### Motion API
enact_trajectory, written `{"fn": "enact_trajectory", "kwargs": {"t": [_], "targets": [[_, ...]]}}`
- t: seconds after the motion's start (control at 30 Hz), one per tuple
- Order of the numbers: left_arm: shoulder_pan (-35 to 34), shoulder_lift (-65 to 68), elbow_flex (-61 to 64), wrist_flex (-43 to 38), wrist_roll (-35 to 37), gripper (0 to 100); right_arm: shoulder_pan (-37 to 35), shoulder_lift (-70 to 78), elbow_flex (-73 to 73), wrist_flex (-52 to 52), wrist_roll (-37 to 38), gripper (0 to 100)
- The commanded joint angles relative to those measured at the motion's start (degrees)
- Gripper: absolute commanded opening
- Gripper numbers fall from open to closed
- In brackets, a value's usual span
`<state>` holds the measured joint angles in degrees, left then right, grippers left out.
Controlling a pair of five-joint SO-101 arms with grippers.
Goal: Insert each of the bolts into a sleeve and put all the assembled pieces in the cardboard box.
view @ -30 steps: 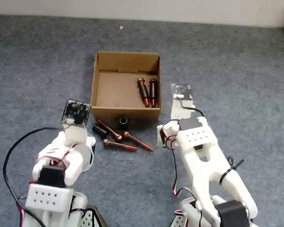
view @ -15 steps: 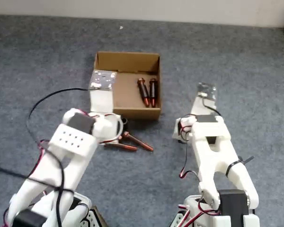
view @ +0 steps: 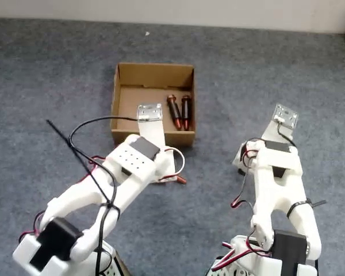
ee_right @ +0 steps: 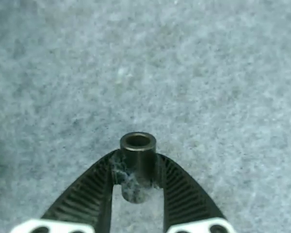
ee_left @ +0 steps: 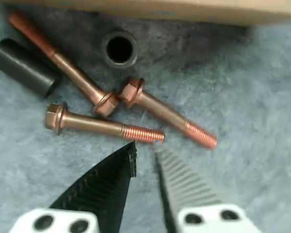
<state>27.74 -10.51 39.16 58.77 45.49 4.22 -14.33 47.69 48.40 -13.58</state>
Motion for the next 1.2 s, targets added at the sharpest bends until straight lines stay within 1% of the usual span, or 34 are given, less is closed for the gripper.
{"fn": "enact_trajectory", "kwargs": {"t": [0.0, 0.07, 0.27, 0.47, 0.57, 0.7, 0.73, 0.93, 1.03, 1.17], "targets": [[0.48, 2.07, -2.68, -4.04, 4.22, 20, 0.31, -0.57, -3.38, -0.66, -0.62, 0.5], [0.48, 3.03, -3.91, -4.31, 5.71, 21, 0.22, -0.57, -3.38, -0.66, -0.62, 0.5], [0.31, 9.36, -7.25, -4.40, 7.74, 17, -0.48, -0.57, -3.12, -0.66, -0.62, 0.5], [-5.49, 18.86, -13.85, -4.13, 8.09, 14, -3.12, -0.57, -3.03, -0.66, -0.62, 0.5], [-6.11, 21.23, -16.04, -4.04, 8.09, 10, -3.12, -0.57, -3.03, -0.66, -0.62, 0.5], [-5.93, 21.76, -16.31, -4.40, 8.09, 1, -3.12, -0.57, -3.03, -0.66, -0.62, 0.5], [-5.93, 21.76, -16.31, -4.40, 8.09, 0, -3.12, -0.57, -3.03, -0.66, -0.62, 0.5], [-5.85, 21.32, -16.22, -4.13, 8.09, 0, -3.12, -0.57, -3.03, -0.66, -0.44, 0.5], [-4.00, 20.62, -16.40, -3.87, 8.00, 0, -3.12, -0.57, -3.03, -0.66, -0.18, 0.5], [0.04, 13.76, -15.96, 2.20, 7.65, 0, -3.12, -0.66, -3.03, -0.66, -0.09, 0.5]]}}
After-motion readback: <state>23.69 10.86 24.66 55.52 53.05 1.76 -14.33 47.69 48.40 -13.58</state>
